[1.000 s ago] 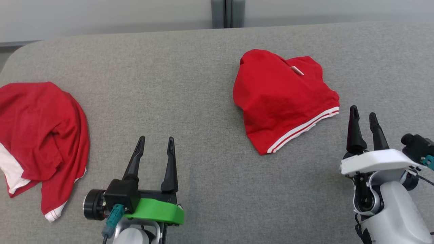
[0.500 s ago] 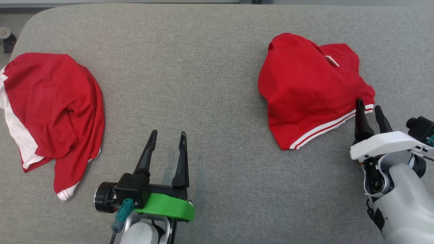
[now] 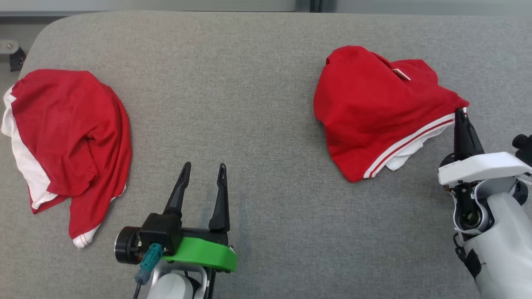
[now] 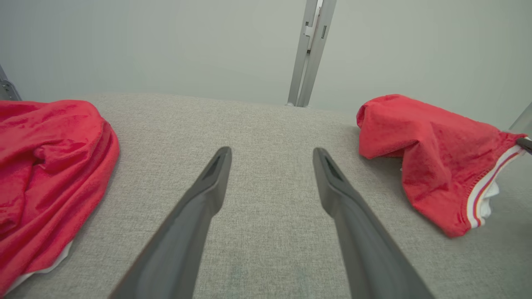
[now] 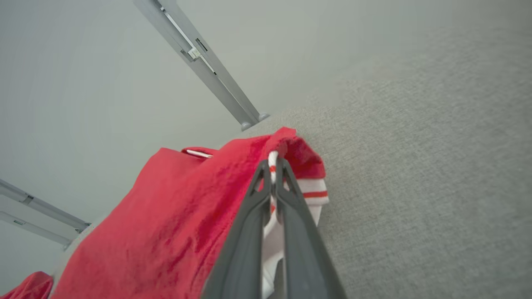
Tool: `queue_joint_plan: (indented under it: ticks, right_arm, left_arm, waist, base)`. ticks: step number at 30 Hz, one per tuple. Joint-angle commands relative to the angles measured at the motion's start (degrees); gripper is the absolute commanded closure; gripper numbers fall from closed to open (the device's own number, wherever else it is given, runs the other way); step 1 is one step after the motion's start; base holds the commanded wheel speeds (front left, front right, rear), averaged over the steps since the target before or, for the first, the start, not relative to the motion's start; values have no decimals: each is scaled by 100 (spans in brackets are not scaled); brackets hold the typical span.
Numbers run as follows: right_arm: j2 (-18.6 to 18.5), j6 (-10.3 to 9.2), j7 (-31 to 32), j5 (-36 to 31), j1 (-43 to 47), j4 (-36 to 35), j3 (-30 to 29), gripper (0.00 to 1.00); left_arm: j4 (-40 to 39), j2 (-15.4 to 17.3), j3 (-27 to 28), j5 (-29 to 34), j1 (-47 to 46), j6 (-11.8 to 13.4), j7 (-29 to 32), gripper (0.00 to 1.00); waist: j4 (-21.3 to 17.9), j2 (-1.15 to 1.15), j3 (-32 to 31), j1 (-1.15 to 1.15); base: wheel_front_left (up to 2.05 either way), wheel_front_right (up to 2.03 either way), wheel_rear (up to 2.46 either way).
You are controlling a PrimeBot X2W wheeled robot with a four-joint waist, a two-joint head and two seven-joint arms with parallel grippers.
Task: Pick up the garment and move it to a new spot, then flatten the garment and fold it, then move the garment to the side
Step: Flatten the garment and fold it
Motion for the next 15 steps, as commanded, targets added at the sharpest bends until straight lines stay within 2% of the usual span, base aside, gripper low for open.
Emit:
queue_joint_plan:
  ticks: [1,9,15]
  right_arm:
    - [-87,3,-17,-134,199,-348,-196,100]
    - [-304,3,-17,-631,425,-1604,-914,100]
    - [-390,3,90,-1066,125,-2716,-876,100]
  left_arm:
    - [8,15,49,-40,85,-44,3,0]
    - [65,15,7,-151,319,-99,3,0]
    - [45,17,13,-248,456,-90,3,0]
  waist:
    - [-187,0,-275,0]
    - [-391,0,-777,0]
    - [-282,0,-1031,0]
  base:
    - [0,0,0]
    - [0,0,0]
    - [0,0,0]
